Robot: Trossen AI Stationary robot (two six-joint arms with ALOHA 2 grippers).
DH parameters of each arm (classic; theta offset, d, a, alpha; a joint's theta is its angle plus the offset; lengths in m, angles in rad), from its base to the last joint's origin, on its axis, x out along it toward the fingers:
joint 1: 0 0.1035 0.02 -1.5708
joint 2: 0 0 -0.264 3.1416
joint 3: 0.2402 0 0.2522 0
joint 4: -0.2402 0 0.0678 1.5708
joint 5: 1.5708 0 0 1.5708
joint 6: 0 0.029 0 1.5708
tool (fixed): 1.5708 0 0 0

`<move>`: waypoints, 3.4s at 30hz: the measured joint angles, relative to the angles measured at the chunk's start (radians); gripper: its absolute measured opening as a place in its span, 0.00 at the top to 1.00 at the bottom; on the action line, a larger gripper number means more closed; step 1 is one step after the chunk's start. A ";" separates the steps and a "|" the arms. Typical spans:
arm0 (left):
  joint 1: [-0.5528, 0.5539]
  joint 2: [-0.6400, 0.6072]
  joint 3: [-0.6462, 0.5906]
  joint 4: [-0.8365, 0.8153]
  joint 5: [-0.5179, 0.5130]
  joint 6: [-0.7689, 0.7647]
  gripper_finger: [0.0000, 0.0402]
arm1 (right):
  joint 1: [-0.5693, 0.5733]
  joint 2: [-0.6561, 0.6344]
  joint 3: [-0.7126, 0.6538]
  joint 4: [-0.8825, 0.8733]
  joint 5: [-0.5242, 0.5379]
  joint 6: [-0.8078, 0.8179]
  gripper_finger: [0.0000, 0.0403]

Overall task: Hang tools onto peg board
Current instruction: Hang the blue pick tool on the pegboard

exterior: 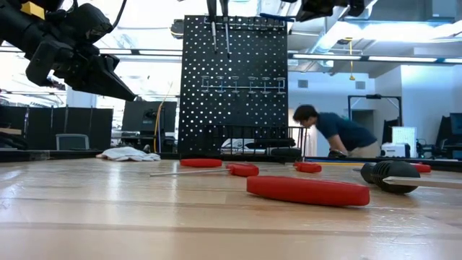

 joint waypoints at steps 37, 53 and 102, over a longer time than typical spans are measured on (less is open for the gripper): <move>0.000 0.000 0.000 0.002 0.000 -0.005 1.00 | 0.025 0.073 0.000 0.039 0.108 -0.026 0.98; 0.000 0.000 0.000 0.003 0.000 -0.008 1.00 | -0.042 0.181 0.000 0.189 0.105 -0.163 0.98; 0.000 0.000 0.000 0.002 0.000 -0.026 1.00 | -0.131 0.230 0.000 0.150 0.166 -0.415 0.87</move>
